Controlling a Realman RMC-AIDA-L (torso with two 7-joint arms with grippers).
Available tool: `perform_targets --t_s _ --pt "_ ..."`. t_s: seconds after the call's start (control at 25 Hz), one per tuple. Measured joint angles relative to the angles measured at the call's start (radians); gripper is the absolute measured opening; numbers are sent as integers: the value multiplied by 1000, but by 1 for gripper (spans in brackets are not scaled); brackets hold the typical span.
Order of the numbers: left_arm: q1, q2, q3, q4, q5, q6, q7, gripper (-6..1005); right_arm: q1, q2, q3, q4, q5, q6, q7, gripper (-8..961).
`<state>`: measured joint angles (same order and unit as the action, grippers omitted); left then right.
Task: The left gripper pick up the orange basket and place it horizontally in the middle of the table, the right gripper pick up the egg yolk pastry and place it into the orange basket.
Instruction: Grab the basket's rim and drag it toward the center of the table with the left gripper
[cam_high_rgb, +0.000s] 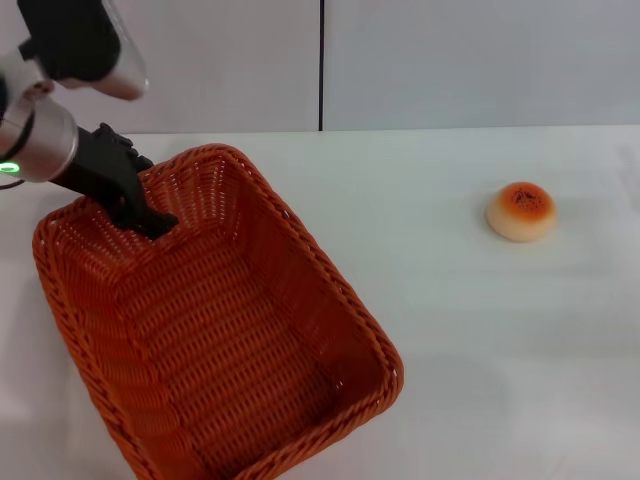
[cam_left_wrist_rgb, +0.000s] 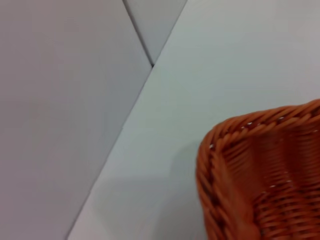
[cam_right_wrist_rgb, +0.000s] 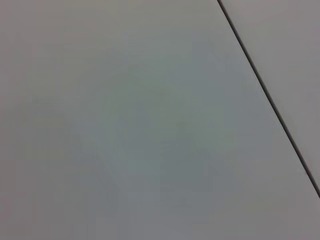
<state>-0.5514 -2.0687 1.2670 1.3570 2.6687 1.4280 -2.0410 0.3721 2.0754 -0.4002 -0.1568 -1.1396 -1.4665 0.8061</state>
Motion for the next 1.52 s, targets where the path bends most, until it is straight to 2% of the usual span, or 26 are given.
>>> perform_targets --t_s 0.08,0.32,0.76,1.04,1.24,1.52 --pt "10 2 32 -2 24 -45 -7 758 -5 0 -1 2 0 1 0 606" --pt "1 3 37 -24 76 -72 0 757 -10 1 0 2 0 9 2 605" --pt "-33 -1 77 -31 184 17 -47 755 -3 2 6 2 6 22 2 605" --pt "-33 2 142 -8 219 21 -90 667 -3 2 9 2 7 23 -2 605" --pt "-45 1 144 -4 219 29 -149 605 -3 2 9 2 8 23 -4 605" --pt "-53 -3 147 9 217 61 -192 368 0 -1 24 -15 9 24 -4 605"
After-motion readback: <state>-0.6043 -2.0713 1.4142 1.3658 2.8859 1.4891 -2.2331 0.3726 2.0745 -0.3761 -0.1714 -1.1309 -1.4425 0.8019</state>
